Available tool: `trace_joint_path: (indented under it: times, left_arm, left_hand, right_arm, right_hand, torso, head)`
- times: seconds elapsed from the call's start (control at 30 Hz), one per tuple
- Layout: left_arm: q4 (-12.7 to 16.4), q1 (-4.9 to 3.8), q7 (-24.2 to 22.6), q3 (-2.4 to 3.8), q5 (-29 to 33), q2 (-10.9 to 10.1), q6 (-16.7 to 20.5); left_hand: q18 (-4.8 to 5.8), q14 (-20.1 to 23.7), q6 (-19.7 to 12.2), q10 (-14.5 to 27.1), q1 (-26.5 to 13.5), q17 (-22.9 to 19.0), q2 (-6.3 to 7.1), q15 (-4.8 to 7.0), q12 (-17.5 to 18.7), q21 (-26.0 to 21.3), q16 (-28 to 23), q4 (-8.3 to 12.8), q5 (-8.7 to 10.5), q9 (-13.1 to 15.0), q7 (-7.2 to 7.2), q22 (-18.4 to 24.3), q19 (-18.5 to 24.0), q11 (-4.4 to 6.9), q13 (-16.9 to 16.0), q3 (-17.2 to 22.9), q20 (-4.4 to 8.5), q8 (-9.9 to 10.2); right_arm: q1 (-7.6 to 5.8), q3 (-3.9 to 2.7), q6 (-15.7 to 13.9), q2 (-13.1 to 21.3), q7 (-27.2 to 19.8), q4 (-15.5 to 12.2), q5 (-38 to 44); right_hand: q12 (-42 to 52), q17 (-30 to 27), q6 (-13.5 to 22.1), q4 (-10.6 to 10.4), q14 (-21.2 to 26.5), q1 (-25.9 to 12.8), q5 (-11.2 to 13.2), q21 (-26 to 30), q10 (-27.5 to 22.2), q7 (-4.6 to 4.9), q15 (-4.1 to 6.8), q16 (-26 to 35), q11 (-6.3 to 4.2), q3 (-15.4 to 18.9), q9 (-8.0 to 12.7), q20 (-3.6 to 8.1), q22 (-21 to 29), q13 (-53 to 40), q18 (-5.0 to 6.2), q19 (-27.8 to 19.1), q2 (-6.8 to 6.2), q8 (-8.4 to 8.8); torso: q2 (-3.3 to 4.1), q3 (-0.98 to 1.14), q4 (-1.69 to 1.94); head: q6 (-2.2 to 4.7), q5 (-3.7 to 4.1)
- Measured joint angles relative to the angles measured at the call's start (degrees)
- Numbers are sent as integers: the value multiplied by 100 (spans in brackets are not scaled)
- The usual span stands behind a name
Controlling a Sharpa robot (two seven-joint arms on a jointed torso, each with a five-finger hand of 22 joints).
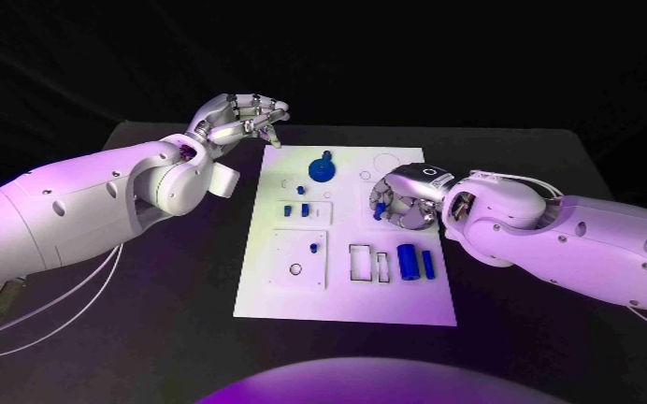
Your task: Assemble the parts on the task board
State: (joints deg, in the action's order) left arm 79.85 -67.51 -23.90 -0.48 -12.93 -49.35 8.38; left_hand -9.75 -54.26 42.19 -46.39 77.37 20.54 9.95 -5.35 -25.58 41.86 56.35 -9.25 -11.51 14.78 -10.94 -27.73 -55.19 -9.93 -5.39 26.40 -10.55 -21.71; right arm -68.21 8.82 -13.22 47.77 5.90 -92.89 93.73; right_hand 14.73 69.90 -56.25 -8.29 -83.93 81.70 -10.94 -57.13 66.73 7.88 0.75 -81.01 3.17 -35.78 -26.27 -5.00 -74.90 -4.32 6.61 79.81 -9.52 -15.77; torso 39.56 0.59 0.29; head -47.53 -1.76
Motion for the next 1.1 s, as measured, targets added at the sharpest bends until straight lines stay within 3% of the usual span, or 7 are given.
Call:
trace_joint_path:
  times: [0.23, 0.6, 1.1]
  left_arm:
    - [0, 0, 1, -2, -4, 0, -5]
    - [-4, 0, 2, -1, -6, 3, -12]
    - [-24, 0, 9, -1, -9, 15, -23]
  left_hand:
    - [0, 0, 0, 0, 0, 0, 0, 0, 0, 0, 0, 0, 0, 0, 0, 0, 0, 0, 0, 0, 0, 0]
    - [0, 0, 0, 0, 0, 5, 0, 0, -33, 0, 0, -1, 0, 0, -1, 10, 0, 0, 0, -1, 0, 0]
    - [0, 0, -20, 0, 0, 4, 0, 0, -33, 0, 0, -16, 0, 0, -21, 10, 0, 0, 0, -16, 0, 0]
  right_arm:
    - [0, 1, -92, 51, 24, -55, 18]
    - [-25, -4, -239, 144, 46, -194, -32]
    - [-399, -58, -294, 435, 95, -717, -664]
  right_hand:
    - [1, 9, -118, 54, 0, -14, 22, -68, 33, -119, 0, 0, 10, -117, 1, 0, -5, -18, 0, 0, 1, 0]
    - [0, 3, -131, 70, -20, -112, 33, -67, 65, -131, 20, 1, 1, -180, 2, 0, -4, -36, 1, 0, -37, 0]
    - [0, -10, -161, 86, -20, -144, 45, -67, 65, -162, 20, 1, 2, -196, 2, -1, -2, -27, 1, 0, -51, 0]
  torso:
    - [-1, 2, -2]
    - [-2, 5, -3]
    - [-11, -7, -3]
  head:
    - [-5, -2]
    - [0, 5]
    - [9, 18]
